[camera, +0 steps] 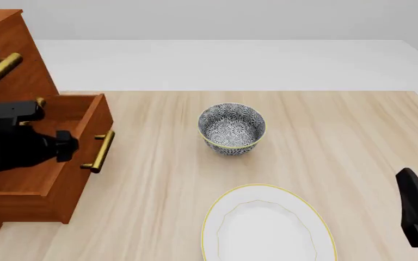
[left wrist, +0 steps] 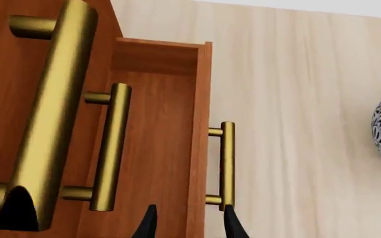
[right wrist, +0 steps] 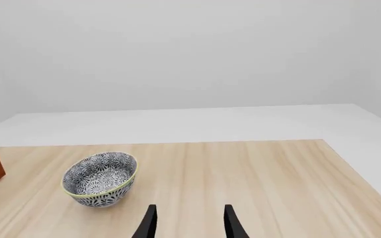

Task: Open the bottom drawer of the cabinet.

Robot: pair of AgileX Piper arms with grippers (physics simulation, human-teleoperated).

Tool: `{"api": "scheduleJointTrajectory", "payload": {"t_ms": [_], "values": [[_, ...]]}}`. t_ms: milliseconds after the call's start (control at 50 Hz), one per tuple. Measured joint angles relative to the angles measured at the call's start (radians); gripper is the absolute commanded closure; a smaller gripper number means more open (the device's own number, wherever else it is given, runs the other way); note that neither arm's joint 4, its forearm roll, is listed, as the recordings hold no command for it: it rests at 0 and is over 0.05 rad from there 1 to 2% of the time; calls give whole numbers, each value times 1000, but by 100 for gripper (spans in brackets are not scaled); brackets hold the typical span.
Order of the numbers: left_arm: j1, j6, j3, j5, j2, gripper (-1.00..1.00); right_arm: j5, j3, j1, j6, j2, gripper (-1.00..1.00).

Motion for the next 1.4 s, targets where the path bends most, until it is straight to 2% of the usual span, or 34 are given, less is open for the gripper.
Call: {"api": "scheduleJointTrajectory", "payload": {"t_ms": [780,960,1400], "values": [[-18,-11,115,-179,151,-100,8,-8,-2,1,0,-100],[-26,-19,130,-213,149,-100,7,-7,-2,2,0,-100],[-121,-117,142,-255,151,-100,4,-4,-3,3,0,-100]]}}
